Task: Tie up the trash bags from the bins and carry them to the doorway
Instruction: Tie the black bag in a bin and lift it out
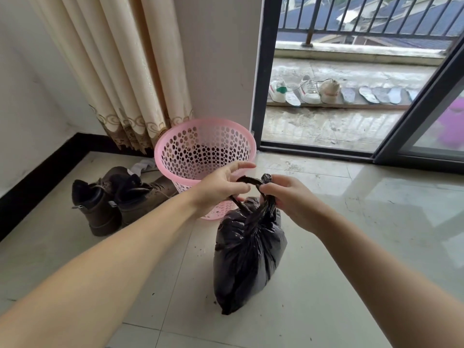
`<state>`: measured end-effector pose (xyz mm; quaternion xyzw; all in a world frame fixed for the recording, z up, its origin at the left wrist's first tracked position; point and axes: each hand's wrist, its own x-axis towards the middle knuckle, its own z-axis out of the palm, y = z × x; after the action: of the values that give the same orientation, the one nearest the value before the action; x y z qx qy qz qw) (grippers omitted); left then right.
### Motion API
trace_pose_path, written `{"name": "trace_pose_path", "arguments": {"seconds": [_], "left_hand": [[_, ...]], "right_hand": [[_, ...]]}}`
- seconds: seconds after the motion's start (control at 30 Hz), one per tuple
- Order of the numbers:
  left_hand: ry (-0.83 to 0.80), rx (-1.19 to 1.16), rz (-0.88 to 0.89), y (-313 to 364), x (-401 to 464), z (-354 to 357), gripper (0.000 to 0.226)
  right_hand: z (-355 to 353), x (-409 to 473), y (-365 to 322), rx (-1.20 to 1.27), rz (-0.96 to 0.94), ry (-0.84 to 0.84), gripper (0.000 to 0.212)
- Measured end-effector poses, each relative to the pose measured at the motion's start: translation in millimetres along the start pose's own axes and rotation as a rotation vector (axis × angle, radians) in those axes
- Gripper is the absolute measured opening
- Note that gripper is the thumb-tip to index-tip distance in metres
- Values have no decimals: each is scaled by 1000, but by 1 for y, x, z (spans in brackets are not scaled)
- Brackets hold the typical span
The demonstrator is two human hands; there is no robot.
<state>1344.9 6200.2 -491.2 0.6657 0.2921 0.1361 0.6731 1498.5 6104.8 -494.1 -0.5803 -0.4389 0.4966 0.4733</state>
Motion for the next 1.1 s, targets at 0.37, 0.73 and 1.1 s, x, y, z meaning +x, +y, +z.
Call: {"name": "trace_pose_path", "arguments": {"seconds": [0.37,0.73,1.1], "left_hand": [[-45,185,-53,-21,8,10,21],[-157,298,-243,-54,15,25,18],[-13,242,-379,-54,0,25,37]], "right_hand": [[-15,-6,-4,-240,152,-233,13],[-30,-1,72,-588,207,3,26],[-10,-12,68,-715,278,-6,26]]}}
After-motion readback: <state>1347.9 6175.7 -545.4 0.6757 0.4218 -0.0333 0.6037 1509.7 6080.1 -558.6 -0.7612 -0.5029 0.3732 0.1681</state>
